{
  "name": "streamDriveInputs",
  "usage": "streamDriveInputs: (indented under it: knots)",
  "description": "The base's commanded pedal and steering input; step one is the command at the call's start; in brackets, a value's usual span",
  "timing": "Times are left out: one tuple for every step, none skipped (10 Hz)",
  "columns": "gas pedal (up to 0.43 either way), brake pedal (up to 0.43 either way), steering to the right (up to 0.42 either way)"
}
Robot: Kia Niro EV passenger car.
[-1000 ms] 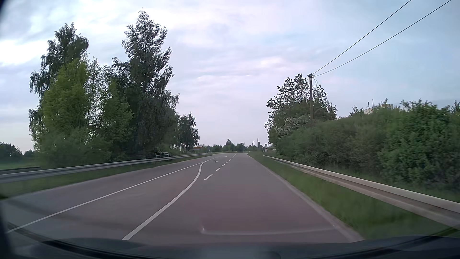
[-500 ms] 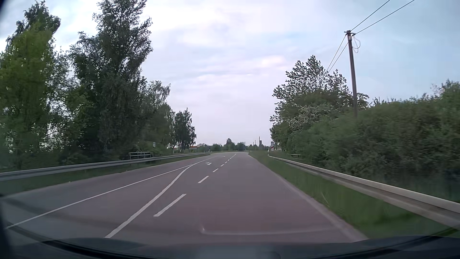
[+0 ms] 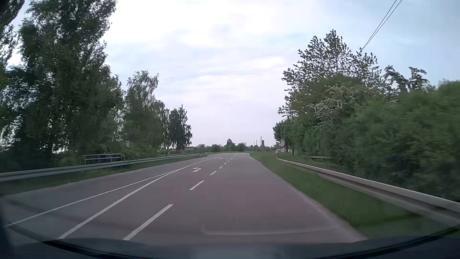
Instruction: Follow the waypoints while adhering to traffic rules and regulations
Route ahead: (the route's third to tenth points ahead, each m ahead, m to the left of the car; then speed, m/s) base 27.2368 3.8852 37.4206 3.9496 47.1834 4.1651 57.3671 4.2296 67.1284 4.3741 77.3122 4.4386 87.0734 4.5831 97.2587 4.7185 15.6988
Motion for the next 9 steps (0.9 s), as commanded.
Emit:
streamDriveInputs:
  knots:
    - [0.157,0.0,-0.002]
    - [0.157,0.0,-0.002]
    - [0.157,0.0,-0.002]
    - [0.157,0.0,-0.002]
    - [0.157,0.0,-0.002]
    - [0.157,0.0,-0.002]
    - [0.157,0.0,-0.002]
    - [0.157,0.0,-0.002]
    - [0.157,0.0,-0.002]
